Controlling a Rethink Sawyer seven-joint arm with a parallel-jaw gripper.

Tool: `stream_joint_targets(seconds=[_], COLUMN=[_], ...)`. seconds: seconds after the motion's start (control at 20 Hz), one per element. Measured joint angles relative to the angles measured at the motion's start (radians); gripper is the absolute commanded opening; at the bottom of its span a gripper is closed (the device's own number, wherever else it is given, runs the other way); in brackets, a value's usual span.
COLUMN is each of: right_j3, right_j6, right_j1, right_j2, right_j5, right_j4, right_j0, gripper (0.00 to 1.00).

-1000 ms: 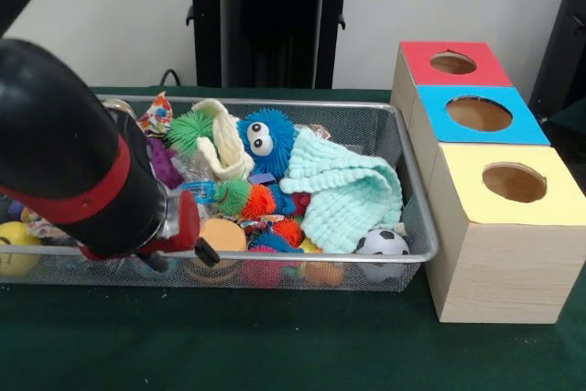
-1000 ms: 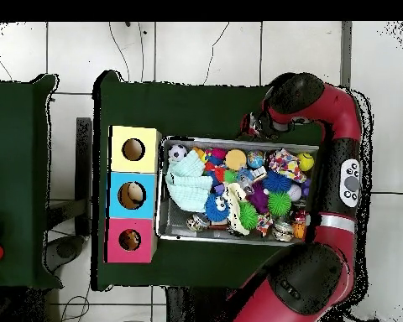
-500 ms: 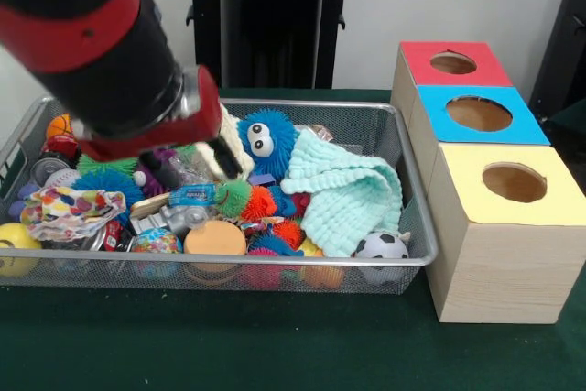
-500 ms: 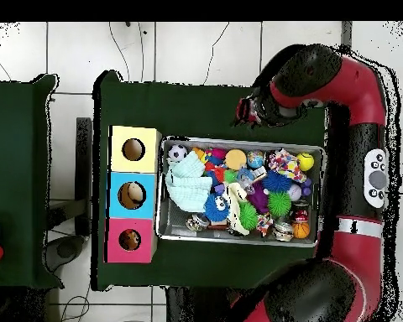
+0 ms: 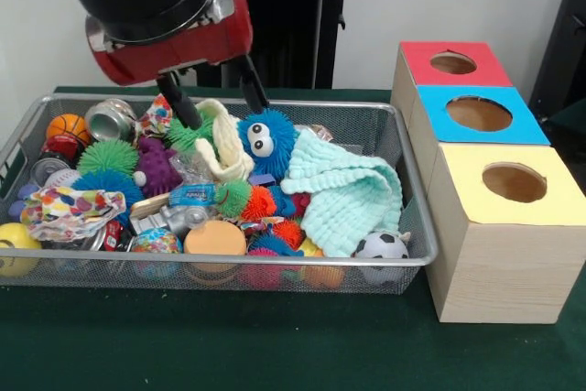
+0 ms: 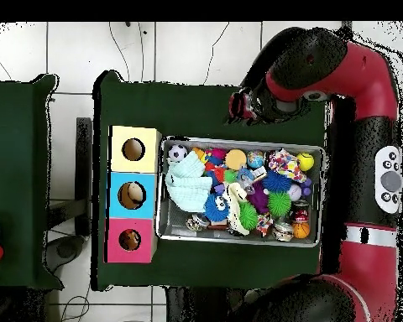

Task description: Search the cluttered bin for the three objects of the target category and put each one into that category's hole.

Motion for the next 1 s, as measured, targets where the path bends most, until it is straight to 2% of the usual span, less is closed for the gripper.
stream_joint_targets(seconds=[0.25,0.5,0.85,1.0], right_j3=[0.079,0.114,0.102,0.068], right_j6=[0.000,0.000,0.000,0.000], right_j1=[0.011,0.041,0.106,0.165], right_j2=[-0.052,-0.090,-0.124,-0.133], right_j5=[-0.148,-0.245,-0.262,-0.262], right_j4=[0.011,0.011,0.012,0.012], right_j0=[0.000,0.002,0.007,0.006], gripper=[1.00,1.00,1.00,1.00])
